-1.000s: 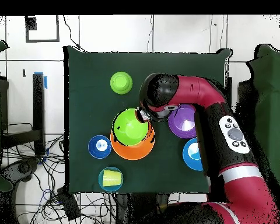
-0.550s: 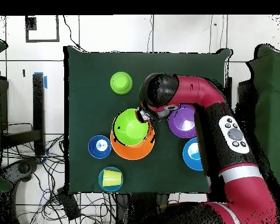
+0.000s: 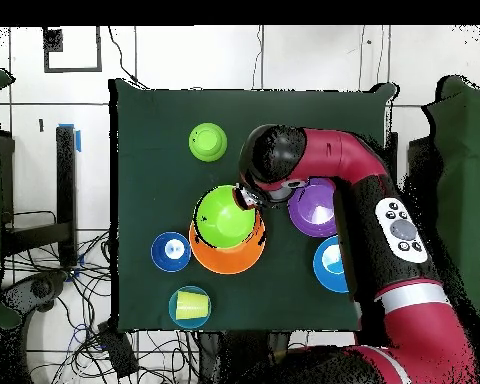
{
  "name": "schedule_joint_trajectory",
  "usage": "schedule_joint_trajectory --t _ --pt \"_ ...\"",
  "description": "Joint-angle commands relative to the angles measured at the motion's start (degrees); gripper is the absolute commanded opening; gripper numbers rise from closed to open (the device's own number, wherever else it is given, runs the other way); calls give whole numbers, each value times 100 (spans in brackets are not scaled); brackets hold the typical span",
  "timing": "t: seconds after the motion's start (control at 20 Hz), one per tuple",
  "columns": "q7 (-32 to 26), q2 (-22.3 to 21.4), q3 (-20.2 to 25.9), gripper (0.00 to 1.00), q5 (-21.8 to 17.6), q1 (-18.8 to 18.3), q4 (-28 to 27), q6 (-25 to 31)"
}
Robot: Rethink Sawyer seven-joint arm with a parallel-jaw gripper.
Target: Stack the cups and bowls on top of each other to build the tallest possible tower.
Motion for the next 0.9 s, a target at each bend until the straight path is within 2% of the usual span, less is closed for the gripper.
schedule_joint_trajectory --t 0.05,0.45,0.5,0.9 --pt "-473 128 65 0 -360 191 -329 324" --pt "-446 98 17 0 -395 212 -316 417" --pt "-452 97 10 100 -412 224 -328 445" --pt "-475 83 -42 100 -514 274 -376 591"
